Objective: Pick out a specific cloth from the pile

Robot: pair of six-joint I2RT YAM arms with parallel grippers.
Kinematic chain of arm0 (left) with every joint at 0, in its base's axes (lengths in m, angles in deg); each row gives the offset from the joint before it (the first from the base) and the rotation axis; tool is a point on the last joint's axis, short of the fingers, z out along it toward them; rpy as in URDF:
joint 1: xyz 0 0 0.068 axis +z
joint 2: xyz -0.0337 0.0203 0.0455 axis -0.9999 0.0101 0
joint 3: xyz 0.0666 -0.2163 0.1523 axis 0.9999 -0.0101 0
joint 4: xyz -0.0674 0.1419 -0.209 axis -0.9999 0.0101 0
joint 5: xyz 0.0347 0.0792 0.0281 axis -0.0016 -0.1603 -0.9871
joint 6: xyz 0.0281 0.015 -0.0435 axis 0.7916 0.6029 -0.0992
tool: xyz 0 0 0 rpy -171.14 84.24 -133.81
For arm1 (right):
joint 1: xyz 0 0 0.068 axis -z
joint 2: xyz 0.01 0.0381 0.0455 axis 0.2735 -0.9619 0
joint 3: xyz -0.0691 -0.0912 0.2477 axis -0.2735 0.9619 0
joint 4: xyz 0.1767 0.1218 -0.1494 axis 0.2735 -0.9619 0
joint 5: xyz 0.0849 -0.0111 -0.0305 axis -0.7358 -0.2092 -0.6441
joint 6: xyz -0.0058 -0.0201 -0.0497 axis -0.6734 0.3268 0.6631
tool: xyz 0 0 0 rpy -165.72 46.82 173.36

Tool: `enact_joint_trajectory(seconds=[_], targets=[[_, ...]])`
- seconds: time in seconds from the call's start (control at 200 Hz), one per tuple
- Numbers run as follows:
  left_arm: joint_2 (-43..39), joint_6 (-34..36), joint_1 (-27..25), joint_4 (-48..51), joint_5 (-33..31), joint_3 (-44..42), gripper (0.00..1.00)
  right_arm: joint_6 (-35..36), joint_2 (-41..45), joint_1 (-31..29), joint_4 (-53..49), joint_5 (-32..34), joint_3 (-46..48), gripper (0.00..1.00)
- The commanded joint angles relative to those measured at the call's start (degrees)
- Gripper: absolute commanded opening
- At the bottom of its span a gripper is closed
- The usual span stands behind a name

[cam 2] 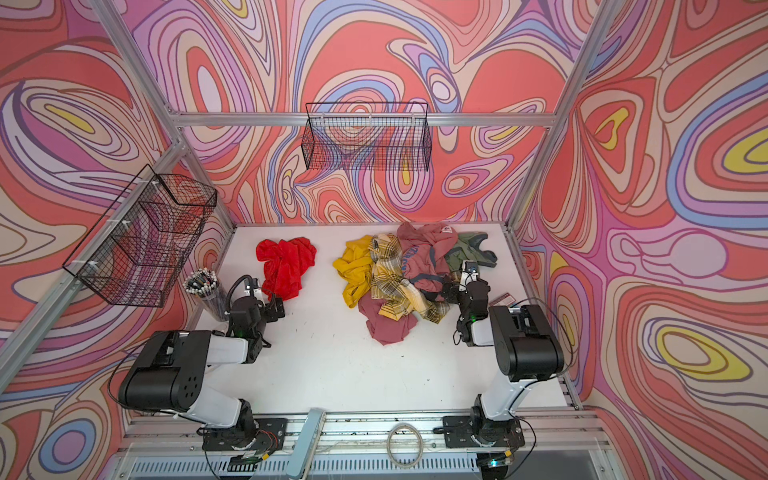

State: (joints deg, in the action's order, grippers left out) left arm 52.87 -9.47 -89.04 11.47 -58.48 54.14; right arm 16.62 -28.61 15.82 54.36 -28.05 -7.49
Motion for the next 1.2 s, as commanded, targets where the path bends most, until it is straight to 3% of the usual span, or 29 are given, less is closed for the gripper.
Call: enact_joint_trajectory(seconds=[0.0,0.045,0.11,0.185,1.197], targets=[[-0.34,1.55,0.32,0.94,7.67,2.61,0.97,-0.39,-0.25,0.24,-0.66,-0.48,-0.19,0.98],[0.77,1.46,0.36,-3.05,7.37,1.62,0.96,-0.34,-0.25,0.23,-0.67,-0.44,-0.18,0.98],[-0.51,1.3,0.33,0.77,7.11,2.47,1.0,-0.35,-0.25,0.27,-0.67,-0.44,-0.12,0.98],[0.43,1.38,0.25,-2.89,6.98,1.5,1.0,-0.33,-0.24,0.23,-0.56,-0.4,-0.1,0.98],[0.28,2.26,-0.28,-1.31,7.77,2.13,1.0,-0.34,-0.25,0.23,-0.66,-0.44,-0.17,0.98]])
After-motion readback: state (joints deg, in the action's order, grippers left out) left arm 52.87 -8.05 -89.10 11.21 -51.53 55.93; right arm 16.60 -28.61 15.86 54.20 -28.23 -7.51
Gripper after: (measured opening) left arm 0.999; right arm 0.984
